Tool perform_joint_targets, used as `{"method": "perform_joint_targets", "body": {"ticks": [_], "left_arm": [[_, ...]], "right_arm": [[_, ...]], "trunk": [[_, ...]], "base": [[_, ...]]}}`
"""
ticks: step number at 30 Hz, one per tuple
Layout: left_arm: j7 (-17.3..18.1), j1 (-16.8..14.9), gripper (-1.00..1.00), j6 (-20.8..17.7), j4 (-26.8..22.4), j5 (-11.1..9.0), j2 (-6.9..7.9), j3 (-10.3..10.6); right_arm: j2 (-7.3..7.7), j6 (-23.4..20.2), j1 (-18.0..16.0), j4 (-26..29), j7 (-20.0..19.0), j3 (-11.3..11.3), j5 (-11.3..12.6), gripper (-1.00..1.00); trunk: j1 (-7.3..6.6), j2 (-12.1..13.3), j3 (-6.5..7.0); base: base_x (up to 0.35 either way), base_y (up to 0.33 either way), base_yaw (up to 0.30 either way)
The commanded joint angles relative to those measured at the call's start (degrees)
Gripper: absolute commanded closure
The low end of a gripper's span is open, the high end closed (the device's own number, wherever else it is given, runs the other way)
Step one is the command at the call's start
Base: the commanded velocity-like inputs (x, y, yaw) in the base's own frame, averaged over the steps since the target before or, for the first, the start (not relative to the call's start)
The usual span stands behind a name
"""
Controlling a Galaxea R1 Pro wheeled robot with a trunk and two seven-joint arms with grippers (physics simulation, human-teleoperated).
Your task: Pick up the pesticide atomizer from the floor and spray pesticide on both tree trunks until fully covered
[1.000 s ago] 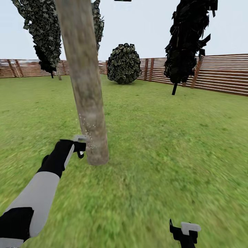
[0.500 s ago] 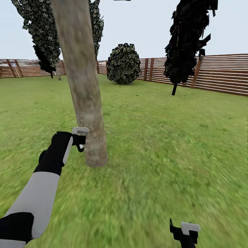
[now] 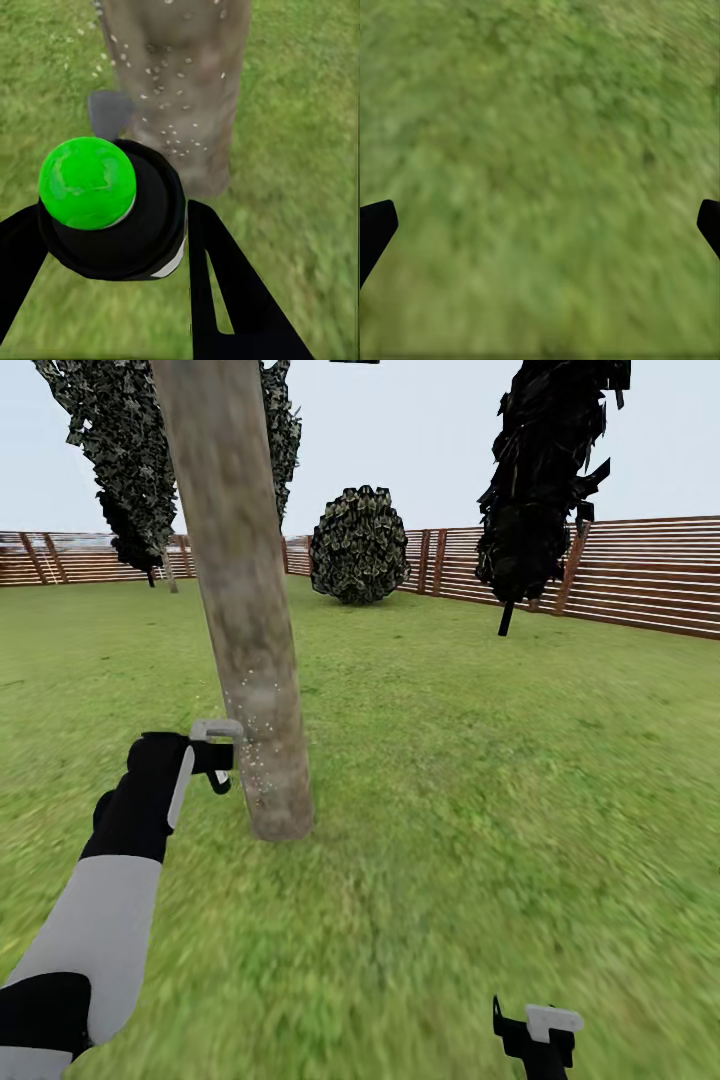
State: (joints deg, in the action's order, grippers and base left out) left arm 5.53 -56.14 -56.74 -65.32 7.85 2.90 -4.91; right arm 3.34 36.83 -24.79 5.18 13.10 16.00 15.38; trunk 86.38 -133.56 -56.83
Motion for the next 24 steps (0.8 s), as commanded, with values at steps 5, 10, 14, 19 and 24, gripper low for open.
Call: {"method": "perform_joint_targets", "body": {"ticks": [5,10,14,19,24], "left_arm": [[-0.03,0.00,1.00,-0.01,-0.13,-0.12,-1.63,0.77],[-0.08,-0.02,1.00,-0.03,-0.16,0.11,-2.66,2.88],[-0.08,0.23,1.00,-0.03,-1.19,0.21,-2.50,3.05],[-0.10,0.73,1.00,-0.11,-1.65,0.25,-2.13,2.83],[-0.32,2.75,1.00,0.21,-0.03,0.22,-1.78,2.64]], "right_arm": [[0.00,0.00,0.00,0.01,0.00,0.00,0.00,-1.00],[0.00,0.00,0.00,0.01,0.00,0.00,-0.09,-1.00],[0.00,0.00,0.00,0.00,0.00,0.00,-0.25,-1.00],[0.00,0.00,0.00,0.01,0.00,0.00,-0.26,-1.00],[0.00,0.00,0.00,-0.04,0.00,0.00,-0.26,-1.00]], "trunk": [[0.00,0.00,0.00],[0.00,0.00,0.00],[0.00,0.00,0.00],[0.00,0.00,0.00],[0.00,0.00,0.00]], "base": [[-0.010,-0.010,0.000],[-0.108,-0.200,0.000],[-0.033,-0.261,0.000],[-0.068,-0.268,0.000],[-0.081,-0.269,0.000]]}}
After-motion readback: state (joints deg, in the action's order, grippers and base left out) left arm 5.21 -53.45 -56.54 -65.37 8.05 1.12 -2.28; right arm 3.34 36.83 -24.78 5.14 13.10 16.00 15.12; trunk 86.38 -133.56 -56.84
